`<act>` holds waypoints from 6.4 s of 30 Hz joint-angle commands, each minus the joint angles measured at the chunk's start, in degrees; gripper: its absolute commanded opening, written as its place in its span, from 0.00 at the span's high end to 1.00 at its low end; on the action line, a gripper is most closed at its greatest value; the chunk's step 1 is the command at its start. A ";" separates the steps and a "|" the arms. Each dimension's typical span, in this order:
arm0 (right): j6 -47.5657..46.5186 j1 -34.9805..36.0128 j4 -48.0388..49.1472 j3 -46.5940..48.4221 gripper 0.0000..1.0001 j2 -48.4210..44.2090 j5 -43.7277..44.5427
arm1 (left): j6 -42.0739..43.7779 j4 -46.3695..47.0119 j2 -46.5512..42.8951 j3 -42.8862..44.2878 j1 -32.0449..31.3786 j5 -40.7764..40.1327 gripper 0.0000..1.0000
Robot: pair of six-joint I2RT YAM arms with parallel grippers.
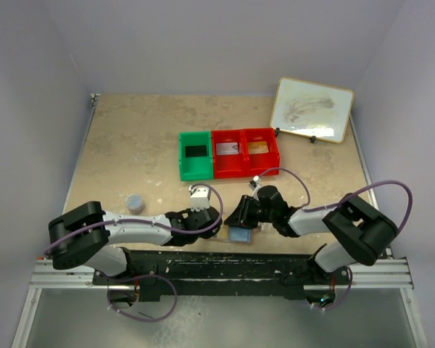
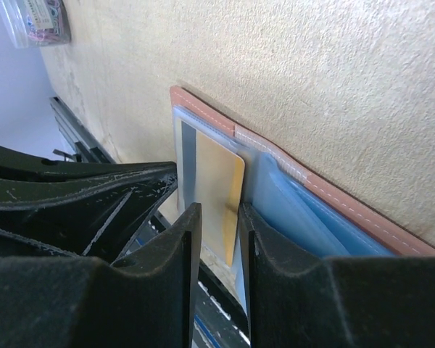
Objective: Take the credit cards out of the card holder
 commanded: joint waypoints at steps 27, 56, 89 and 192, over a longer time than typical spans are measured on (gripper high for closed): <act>1.94 0.56 -6.49 -1.26 0.62 -6.48 7.39 | -0.04 -2.51 4.23 5.81 0.04 1.62 1.00; 13.74 10.39 -20.72 -0.18 0.60 -11.51 19.75 | -1.33 -4.40 6.93 2.94 -0.85 0.84 1.00; 21.19 10.41 12.40 -7.20 0.76 -5.92 20.91 | -3.79 2.13 6.44 -1.83 -2.69 6.74 1.00; 10.60 -1.50 -6.55 -14.05 1.00 -21.54 11.30 | -5.33 -4.13 4.44 1.89 -3.49 0.53 1.00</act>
